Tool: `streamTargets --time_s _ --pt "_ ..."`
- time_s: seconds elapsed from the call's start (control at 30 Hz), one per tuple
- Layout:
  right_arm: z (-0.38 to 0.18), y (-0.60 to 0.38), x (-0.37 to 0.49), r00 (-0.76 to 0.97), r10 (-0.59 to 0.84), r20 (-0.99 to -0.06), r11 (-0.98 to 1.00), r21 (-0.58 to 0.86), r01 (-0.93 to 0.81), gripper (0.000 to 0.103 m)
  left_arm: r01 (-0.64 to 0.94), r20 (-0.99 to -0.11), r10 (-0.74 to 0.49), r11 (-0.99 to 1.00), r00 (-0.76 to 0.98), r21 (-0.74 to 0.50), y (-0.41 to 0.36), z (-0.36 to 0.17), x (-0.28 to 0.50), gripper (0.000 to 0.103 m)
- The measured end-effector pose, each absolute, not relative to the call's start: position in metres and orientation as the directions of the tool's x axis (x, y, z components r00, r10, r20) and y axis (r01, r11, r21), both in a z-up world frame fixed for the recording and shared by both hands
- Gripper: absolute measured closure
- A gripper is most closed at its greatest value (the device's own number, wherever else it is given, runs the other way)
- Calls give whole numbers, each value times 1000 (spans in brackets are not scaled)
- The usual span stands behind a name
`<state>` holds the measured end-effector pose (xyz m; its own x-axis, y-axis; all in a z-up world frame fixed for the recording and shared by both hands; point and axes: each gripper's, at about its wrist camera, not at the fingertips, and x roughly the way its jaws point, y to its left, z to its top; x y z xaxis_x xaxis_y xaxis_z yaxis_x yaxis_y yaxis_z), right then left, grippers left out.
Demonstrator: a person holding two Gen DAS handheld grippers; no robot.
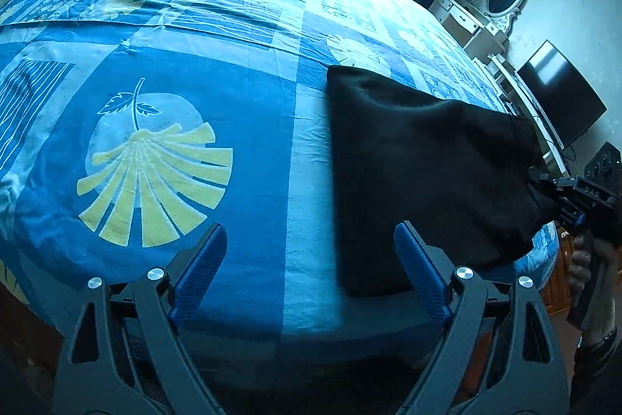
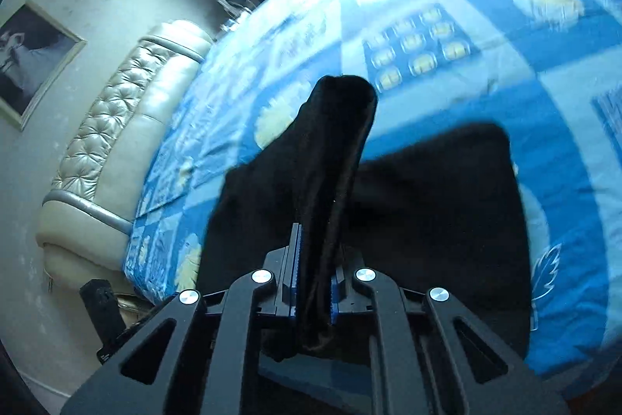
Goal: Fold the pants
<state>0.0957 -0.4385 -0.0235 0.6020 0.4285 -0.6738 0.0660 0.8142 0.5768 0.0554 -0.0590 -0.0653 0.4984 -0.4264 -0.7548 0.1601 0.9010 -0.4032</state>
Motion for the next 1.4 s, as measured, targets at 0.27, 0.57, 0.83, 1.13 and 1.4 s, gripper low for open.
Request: streamTargets --time_s 0.27,0.57,0.83,1.13,1.4 --pt "-45 -483 83 595 316 -739 849 500 171 92 216 -755 -446 895 482 -390 -94 -61 60 15" --pt "-92 -512 87 583 378 -719 770 594 234 92 197 -814 -396 918 426 -344 -114 -83 71 12" --pt "-115 -526 80 617 439 -652 685 688 239 92 240 -857 -313 943 410 -230 -130 -96 76 9" --pt "-95 -539 59 673 449 -588 619 748 241 65 250 -822 -410 909 395 -333 -107 -84 77 6" --pt "-80 -550 16 718 455 -527 576 789 214 27 248 -709 -623 782 331 -571 -66 -78 73 6"
